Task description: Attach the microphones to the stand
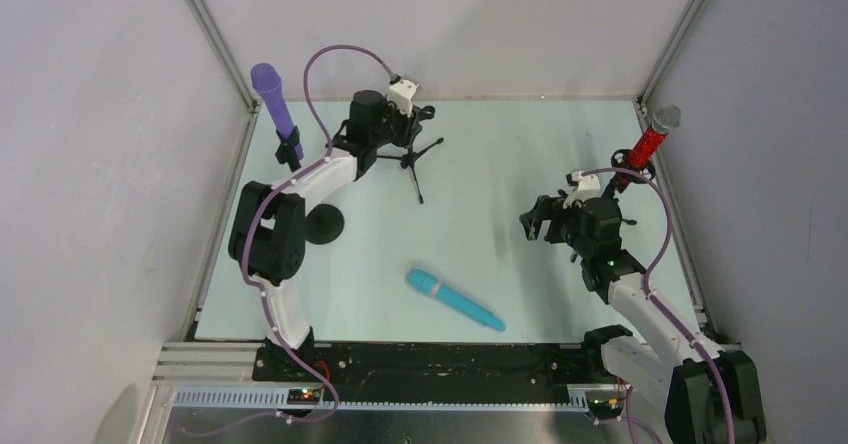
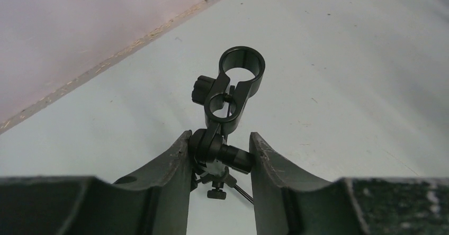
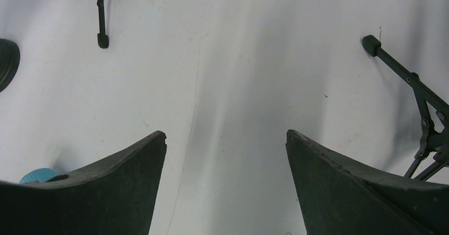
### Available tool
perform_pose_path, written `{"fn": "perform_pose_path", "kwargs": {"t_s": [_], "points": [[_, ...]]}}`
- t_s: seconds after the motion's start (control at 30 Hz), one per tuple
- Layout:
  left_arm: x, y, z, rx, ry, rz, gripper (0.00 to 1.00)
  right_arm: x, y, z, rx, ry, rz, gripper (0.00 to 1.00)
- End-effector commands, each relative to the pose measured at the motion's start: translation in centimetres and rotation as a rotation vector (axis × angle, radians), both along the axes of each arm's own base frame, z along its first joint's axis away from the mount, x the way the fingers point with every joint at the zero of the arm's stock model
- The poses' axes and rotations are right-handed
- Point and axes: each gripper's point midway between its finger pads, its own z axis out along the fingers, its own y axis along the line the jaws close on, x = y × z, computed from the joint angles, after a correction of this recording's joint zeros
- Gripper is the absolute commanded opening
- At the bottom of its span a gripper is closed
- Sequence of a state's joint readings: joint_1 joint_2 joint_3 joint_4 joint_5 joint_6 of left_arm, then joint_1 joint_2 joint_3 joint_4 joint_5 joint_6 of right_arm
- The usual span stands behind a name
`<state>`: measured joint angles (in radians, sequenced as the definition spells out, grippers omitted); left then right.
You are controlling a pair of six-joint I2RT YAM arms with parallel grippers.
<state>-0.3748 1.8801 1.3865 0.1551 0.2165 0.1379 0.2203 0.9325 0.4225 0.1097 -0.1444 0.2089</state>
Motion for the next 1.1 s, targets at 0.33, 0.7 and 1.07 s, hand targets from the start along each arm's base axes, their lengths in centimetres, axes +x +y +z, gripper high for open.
{"fn": "perform_pose_path", "kwargs": {"t_s": [0.33,0.7,1.07], "points": [[-8.2,-5.9,5.2,-0.023,-0.135,-0.377,0.27,0.1,1.0,1.6,0.032,-0.056,0.031,0.88],[-13.9,-9.9,5.1,-0.044,-0.113,-0.43,0.28,-0.1,1.4,1.8,0.03,-0.062,0.048,0.88],[-14.5,-10.1,4.3,-0.048,-0.069,-0.169,0.32,-0.2,1.6,1.8,0.024,-0.066,0.053,0.88]]}}
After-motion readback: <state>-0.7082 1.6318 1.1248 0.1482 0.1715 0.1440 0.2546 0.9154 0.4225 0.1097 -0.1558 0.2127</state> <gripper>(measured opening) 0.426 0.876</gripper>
